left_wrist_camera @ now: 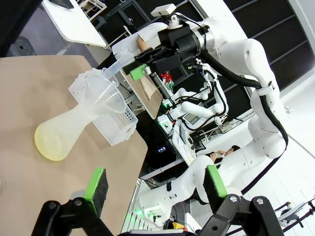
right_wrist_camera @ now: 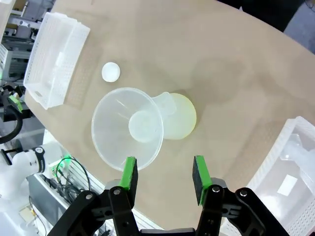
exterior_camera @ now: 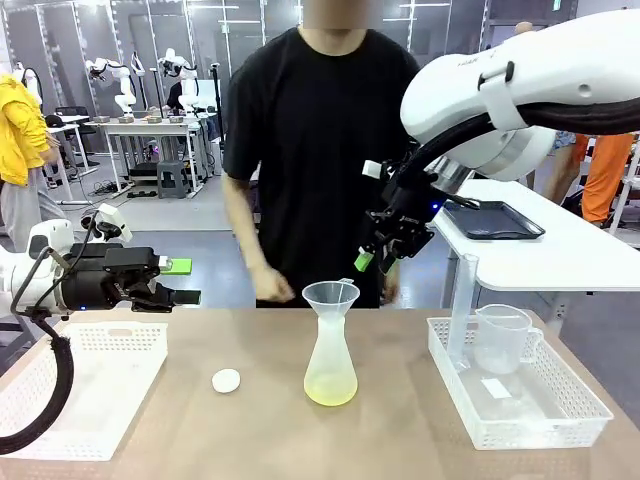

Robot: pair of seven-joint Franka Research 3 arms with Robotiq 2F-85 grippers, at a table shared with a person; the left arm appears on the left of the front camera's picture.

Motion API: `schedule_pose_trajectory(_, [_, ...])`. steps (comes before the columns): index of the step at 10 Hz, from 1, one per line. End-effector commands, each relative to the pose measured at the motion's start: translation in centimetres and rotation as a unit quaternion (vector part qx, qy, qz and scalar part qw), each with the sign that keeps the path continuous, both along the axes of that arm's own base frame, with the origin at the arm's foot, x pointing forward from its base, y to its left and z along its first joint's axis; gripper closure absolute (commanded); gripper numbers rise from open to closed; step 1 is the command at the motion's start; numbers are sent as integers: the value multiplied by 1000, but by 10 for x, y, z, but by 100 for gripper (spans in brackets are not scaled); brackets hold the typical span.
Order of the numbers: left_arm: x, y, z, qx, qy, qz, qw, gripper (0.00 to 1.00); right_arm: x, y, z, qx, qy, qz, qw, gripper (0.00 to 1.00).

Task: Prepare the solutions needed for the experiment.
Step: Once the solution is in the Big flask , pick up the Plastic Funnel and place it back into the right Organizing basket.

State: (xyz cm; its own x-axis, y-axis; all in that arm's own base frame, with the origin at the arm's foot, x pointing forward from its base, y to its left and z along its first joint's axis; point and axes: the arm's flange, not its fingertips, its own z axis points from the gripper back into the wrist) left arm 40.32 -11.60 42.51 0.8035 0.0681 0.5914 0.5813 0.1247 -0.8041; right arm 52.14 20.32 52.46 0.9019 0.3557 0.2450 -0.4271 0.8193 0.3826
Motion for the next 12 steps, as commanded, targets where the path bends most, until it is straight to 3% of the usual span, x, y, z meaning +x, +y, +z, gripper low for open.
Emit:
schedule_pose_trajectory(1, [1,-1,2,-12,3,0,1000,0,12,10,0,-9,21,-11,1000,42])
schedule_pose_trajectory(12, [1,-1,2,-12,3,0,1000,0,26,47,-52,-36,75,-13,996,42])
